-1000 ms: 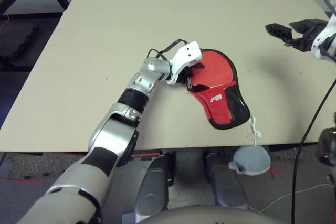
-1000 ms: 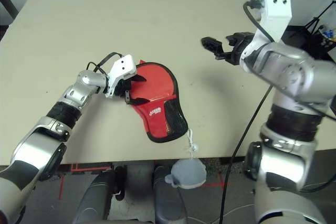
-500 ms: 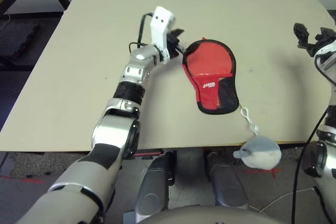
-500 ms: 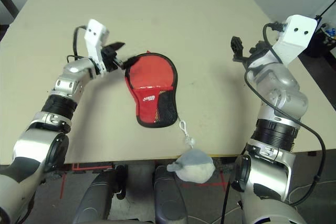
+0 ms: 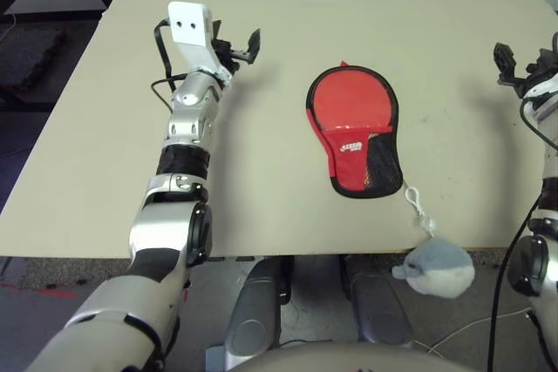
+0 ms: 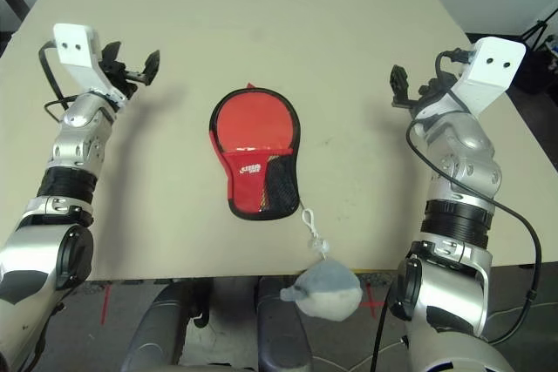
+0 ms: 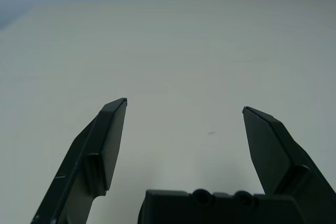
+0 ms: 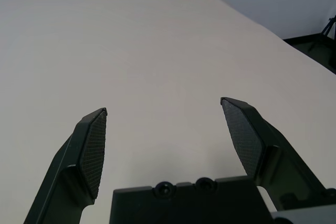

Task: Store the ping-pong paddle in its case and zip it.

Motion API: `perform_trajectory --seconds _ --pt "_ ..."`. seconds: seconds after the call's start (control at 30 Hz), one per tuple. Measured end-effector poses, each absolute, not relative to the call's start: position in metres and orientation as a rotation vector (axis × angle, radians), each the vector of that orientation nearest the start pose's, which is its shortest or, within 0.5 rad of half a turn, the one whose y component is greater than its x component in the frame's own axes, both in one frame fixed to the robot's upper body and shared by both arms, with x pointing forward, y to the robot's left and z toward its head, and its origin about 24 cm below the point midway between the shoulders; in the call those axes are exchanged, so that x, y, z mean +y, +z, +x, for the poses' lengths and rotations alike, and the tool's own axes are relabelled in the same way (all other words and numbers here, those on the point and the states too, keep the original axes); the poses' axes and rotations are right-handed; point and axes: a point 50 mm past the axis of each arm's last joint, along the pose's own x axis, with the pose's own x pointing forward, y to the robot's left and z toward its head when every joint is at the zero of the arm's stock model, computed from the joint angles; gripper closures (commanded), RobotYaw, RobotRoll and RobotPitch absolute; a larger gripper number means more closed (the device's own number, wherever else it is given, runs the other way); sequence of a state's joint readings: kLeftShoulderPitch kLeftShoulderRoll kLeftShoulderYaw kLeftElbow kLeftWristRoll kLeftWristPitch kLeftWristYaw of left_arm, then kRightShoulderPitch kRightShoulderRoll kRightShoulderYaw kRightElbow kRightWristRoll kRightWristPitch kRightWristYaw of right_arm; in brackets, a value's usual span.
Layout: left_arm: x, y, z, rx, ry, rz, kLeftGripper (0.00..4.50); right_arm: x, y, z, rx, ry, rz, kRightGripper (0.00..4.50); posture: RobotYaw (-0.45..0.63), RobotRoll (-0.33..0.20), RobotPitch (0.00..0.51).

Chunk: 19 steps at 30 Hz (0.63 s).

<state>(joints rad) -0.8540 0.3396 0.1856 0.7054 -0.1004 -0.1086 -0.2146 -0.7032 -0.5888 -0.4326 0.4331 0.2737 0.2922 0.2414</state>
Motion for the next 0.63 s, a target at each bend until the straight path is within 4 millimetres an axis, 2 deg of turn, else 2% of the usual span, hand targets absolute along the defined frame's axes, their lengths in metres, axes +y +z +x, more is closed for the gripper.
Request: perform_trajectory --seconds 0.13,0.23,0.33,0.5,0.63 --pt "0.231 0.178 0.381 -0.283 0.021 0.164 0.0 -0.331 0.202 0.339 -0.168 -0.191 0.012 0.03 -0.01 0.0 0.262" --pt "0.245 0.163 0.371 -0.259 0.071 0.177 0.0 -0.335 0.2 0.342 -0.171 -0.198 0.019 0.03 0.0 0.0 0.262" --pt "0.251 0.151 0.365 -0.232 0.104 0.175 0.0 -0.343 0.202 0.342 -0.176 -0.215 0.012 0.03 0.0 0.0 0.258" --pt "0.255 0.149 0.358 -0.249 0.127 0.185 0.0 -0.346 0.212 0.348 -0.212 -0.21 0.015 0.03 0.0 0.0 0.254" --pt "0.259 0.141 0.352 -0.231 0.152 0.186 0.0 -0.345 0.211 0.35 -0.216 -0.202 0.014 0.03 0.0 0.0 0.249"
